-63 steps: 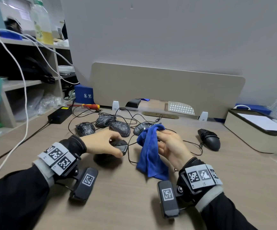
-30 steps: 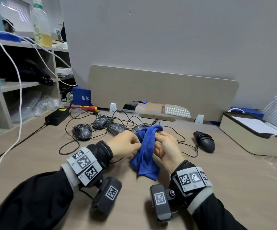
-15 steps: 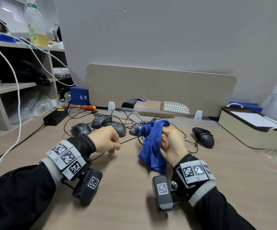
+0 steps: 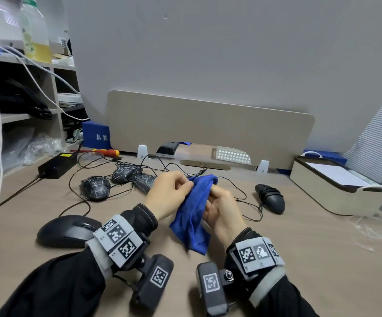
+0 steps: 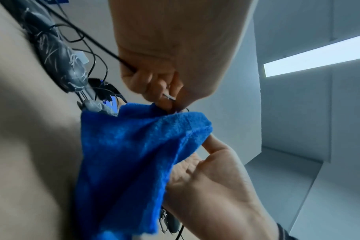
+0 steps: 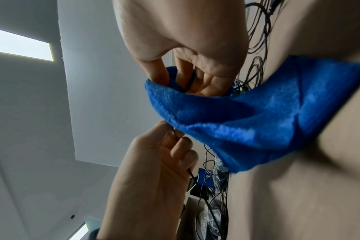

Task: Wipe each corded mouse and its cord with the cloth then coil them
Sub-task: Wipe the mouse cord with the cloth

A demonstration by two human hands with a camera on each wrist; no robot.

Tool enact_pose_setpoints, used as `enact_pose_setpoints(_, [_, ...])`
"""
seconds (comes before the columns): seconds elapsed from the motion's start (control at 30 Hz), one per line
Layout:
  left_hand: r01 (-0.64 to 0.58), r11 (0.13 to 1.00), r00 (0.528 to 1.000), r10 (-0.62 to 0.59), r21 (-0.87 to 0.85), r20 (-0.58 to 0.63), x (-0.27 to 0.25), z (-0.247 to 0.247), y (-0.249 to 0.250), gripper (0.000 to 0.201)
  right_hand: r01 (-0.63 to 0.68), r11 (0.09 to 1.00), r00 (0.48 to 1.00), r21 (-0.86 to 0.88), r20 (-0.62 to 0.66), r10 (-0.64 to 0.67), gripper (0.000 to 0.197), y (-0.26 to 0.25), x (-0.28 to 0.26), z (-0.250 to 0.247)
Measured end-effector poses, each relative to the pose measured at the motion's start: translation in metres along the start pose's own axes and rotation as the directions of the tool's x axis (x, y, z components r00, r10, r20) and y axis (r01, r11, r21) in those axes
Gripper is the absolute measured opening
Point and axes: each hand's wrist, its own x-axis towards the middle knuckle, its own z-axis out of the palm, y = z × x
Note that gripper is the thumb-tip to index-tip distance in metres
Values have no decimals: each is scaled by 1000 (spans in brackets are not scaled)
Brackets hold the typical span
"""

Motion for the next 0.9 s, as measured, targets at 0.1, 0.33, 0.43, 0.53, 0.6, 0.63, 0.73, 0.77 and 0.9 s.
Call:
enact_pose_setpoints(0.1, [-41, 984, 998, 50, -173, 49, 1, 0, -5, 25, -7, 1000, 998, 17, 56, 6, 31, 3, 2, 1])
enact_pose_setpoints(0.33, [-85, 976, 980, 118, -202, 158, -2, -3, -9, 25, 110, 994, 992, -27, 73, -107, 33, 6, 1, 1])
enact_pose_setpoints(0.43, [-95, 986, 974, 121, -140, 192, -4, -5, -10, 27, 126, 988, 992, -91, 43, -122, 27, 6, 2, -1])
enact_pose_setpoints(0.53, [-119, 993, 966, 122, -25, 227, -4, -10, -12, 29, 152, 988, 987, -37, -54, -153, 40, -6, 4, -4])
enact_pose_setpoints(0.6, [-83, 996, 964, 76, 18, 254, -3, -16, -14, 28, 182, 982, 978, 45, -108, -177, 59, -14, 6, -7])
enact_pose_setpoints(0.63, [-58, 998, 963, 48, 30, 266, -2, -19, -15, 27, 185, 979, 977, 83, -120, -174, 64, -16, 7, -8])
enact_pose_setpoints(0.73, [7, 998, 947, -24, 56, 321, -4, -23, -11, 25, 183, 975, 979, 123, -116, -169, 54, -15, 8, -8])
enact_pose_setpoints(0.77, [22, 999, 938, -36, 43, 345, -5, -22, -8, 23, 172, 980, 981, 104, -104, -162, 51, -14, 8, -7])
enact_pose_setpoints(0.9, [71, 993, 959, -41, -97, 280, -6, -17, -2, 20, 187, 981, 979, 48, -95, -182, 56, -13, 2, -2])
